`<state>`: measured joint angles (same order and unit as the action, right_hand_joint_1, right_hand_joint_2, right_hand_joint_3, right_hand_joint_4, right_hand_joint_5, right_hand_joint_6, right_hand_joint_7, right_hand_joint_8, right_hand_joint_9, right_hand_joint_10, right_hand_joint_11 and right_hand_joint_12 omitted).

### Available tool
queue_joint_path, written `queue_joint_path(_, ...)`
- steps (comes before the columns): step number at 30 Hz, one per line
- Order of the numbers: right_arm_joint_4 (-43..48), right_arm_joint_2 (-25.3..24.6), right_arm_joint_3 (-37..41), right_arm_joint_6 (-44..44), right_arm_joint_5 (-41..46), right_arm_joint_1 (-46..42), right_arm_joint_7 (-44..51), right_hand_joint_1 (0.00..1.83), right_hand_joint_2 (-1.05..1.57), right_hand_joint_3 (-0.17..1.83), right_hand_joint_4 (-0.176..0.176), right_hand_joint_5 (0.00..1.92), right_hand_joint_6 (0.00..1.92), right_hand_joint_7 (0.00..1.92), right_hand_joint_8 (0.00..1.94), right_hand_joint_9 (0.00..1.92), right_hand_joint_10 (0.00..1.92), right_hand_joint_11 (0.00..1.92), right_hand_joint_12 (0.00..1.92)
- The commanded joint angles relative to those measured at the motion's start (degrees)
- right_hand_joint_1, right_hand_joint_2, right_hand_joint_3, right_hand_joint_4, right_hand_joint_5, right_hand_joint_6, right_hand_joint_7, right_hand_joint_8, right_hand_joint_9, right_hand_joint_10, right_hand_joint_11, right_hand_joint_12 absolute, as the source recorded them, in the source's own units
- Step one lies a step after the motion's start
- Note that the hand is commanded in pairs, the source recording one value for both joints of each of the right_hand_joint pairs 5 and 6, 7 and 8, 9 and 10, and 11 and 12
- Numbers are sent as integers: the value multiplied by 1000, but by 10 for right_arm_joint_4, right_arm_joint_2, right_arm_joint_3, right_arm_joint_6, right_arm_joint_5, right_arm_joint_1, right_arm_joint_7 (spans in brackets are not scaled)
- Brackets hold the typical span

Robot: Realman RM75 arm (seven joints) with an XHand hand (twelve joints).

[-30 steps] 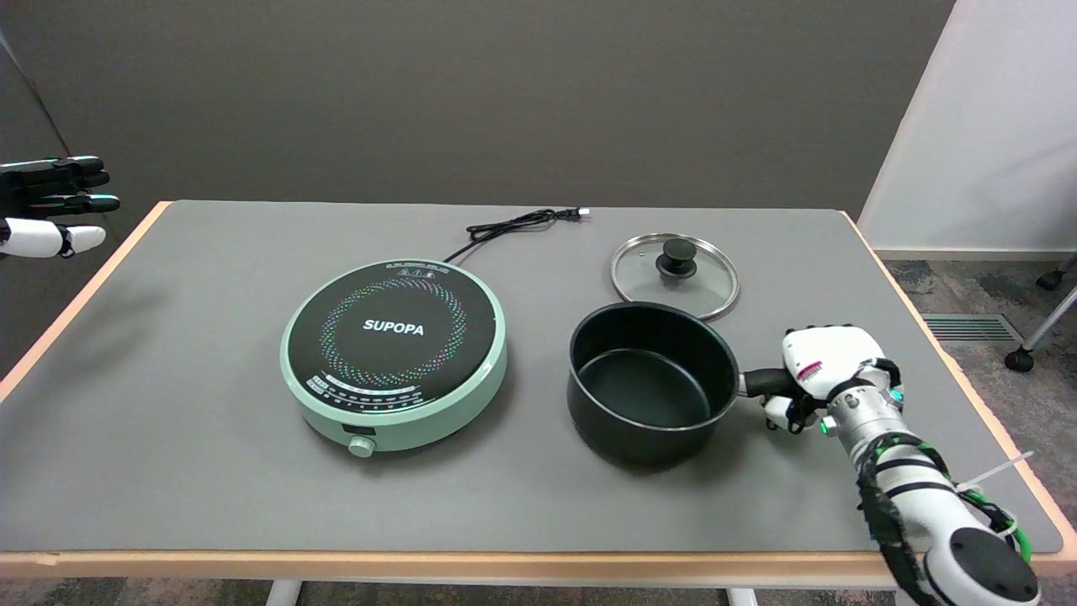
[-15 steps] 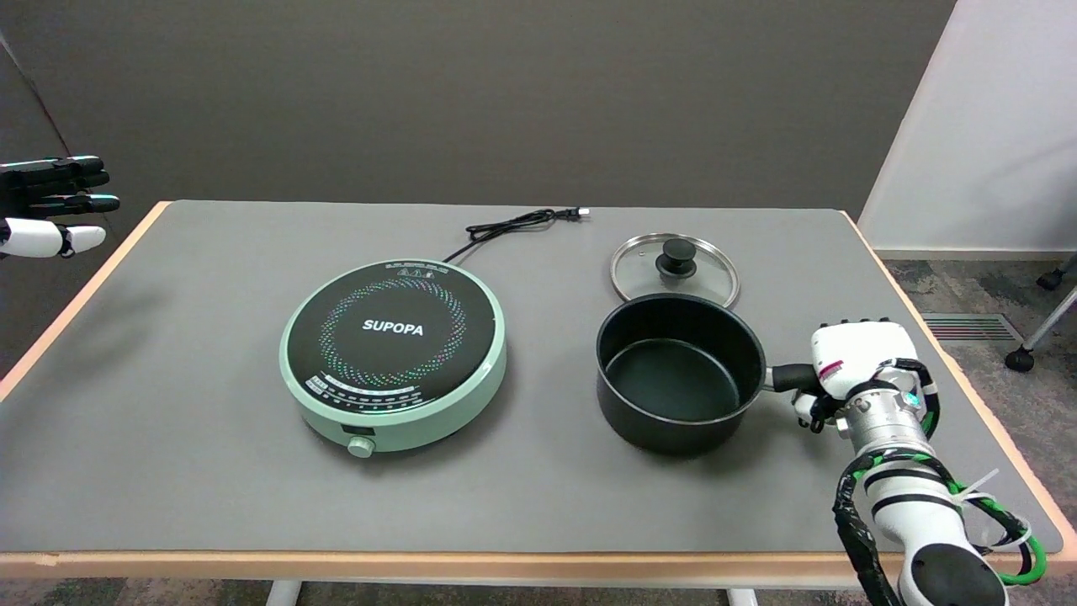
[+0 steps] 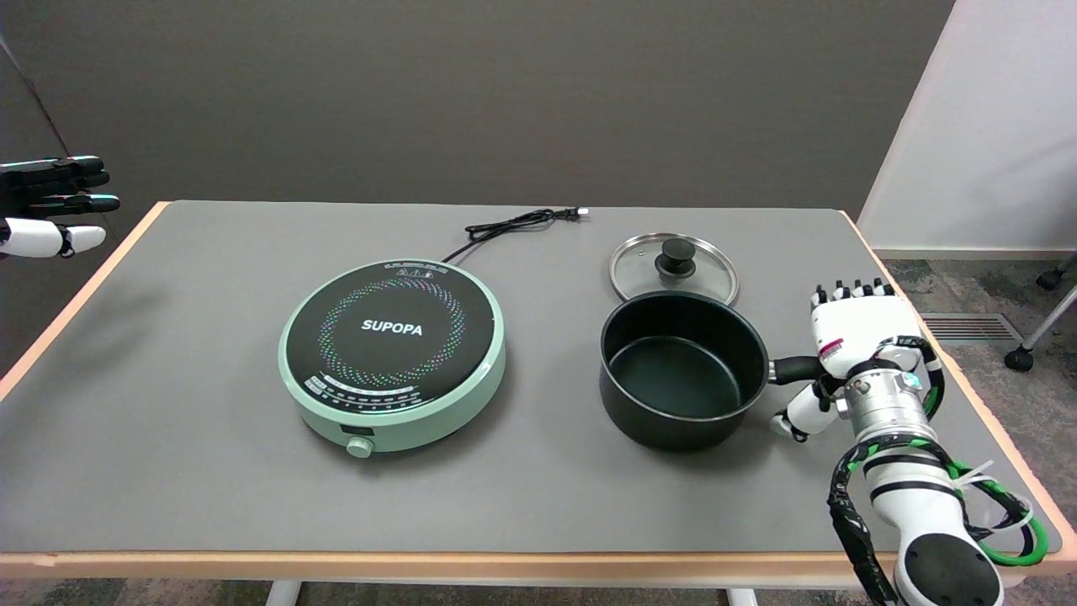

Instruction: Place the soup pot onto the table.

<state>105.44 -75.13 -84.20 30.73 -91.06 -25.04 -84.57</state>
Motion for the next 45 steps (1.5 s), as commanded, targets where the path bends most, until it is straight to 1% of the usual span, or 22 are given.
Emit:
queue_joint_path(1, 9, 6, 10, -9, -20, 10, -11, 827, -254, 581, 51, 319, 319, 319, 319, 319, 319, 319, 319)
queue_joint_path(3, 10, 7, 15, -22, -18, 13, -11, 832, -304, 519, 58, 135, 135, 135, 135, 135, 135, 135, 135)
queue_joint_path(5, 14, 7, 18, -22, -21, 16, -15, 835, -338, 474, 42, 0, 0, 0, 0, 0, 0, 0, 0)
queue_joint_path(8, 19, 13, 22, -17, -41, 32, -18, 839, -377, 435, 28, 0, 0, 0, 0, 0, 0, 0, 0)
queue_joint_path(10, 21, 20, 22, -23, -51, 47, -43, 832, -425, 429, 23, 0, 0, 0, 0, 0, 0, 0, 0)
queue_joint_path(13, 19, 43, 22, -32, -49, 81, -147, 816, -474, 391, 24, 0, 0, 0, 0, 0, 0, 0, 0)
queue_joint_path(15, 14, 60, 28, -48, -36, 111, -240, 810, -479, 371, 25, 0, 0, 0, 0, 0, 0, 0, 0)
queue_joint_path(18, 13, 78, 29, -90, -1, 148, -262, 801, -479, 335, 16, 0, 0, 0, 0, 0, 0, 0, 0)
queue_joint_path(22, 6, 102, 41, -189, 54, 199, -267, 771, -430, 268, 11, 0, 0, 0, 0, 0, 0, 0, 0)
queue_joint_path(24, -3, 110, 55, -227, 103, 219, -271, 732, -330, 94, 6, 0, 0, 0, 0, 0, 0, 0, 0)
queue_joint_path(25, -13, 114, 66, -249, 143, 231, -280, 686, -230, -38, 3, 0, 0, 0, 0, 0, 0, 0, 0)
queue_joint_path(27, -30, 123, 85, -296, 213, 247, -292, 619, -74, -160, -7, 0, 0, 0, 0, 0, 0, 0, 0)
queue_joint_path(29, -61, 136, 107, -351, 323, 260, -294, 544, 141, -175, -16, 0, 0, 0, 0, 0, 0, 0, 0)
queue_joint_path(32, -95, 155, 132, -411, 418, 264, -295, 509, 305, -175, -17, 0, 0, 0, 0, 0, 0, 0, 0)
queue_joint_path(34, -108, 162, 147, -431, 451, 262, -297, 491, 386, -175, -15, 0, 0, 0, 0, 0, 0, 0, 0)
queue_joint_path(38, -120, 171, 182, -464, 492, 250, -313, 457, 542, -175, -15, 0, 0, 0, 0, 0, 0, 0, 0)
queue_joint_path(42, -134, 187, 206, -492, 542, 235, -329, 378, 698, -175, 18, 0, 0, 0, 0, 0, 0, 0, 0)
queue_joint_path(45, -144, 202, 216, -504, 578, 227, -330, 288, 877, -175, 56, 3, 3, 3, 3, 3, 3, 3, 3)
